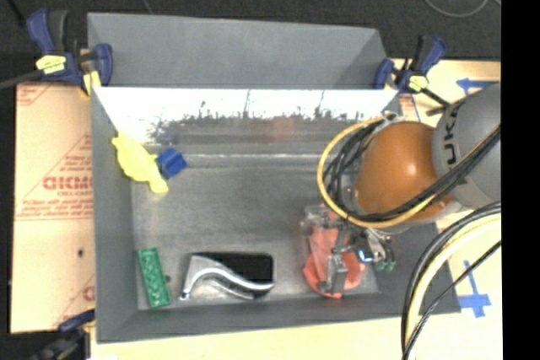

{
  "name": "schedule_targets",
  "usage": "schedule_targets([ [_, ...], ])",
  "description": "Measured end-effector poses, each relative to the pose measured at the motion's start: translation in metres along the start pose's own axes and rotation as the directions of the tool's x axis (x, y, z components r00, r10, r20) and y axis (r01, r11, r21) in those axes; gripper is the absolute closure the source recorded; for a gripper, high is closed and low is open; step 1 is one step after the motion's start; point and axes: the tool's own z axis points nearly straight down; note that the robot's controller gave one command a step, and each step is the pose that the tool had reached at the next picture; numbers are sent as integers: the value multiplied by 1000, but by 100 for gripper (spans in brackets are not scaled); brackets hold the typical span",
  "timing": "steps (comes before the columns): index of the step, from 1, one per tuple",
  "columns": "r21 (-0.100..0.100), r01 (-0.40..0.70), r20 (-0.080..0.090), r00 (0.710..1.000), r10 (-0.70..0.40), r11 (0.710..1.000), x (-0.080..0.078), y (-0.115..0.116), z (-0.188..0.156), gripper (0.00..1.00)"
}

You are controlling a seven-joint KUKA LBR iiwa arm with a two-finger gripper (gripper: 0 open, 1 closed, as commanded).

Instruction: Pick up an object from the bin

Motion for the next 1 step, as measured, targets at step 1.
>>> schedule_targets([
  [1,0,76,-1,997,-76,997,0,-1,2,0],
])
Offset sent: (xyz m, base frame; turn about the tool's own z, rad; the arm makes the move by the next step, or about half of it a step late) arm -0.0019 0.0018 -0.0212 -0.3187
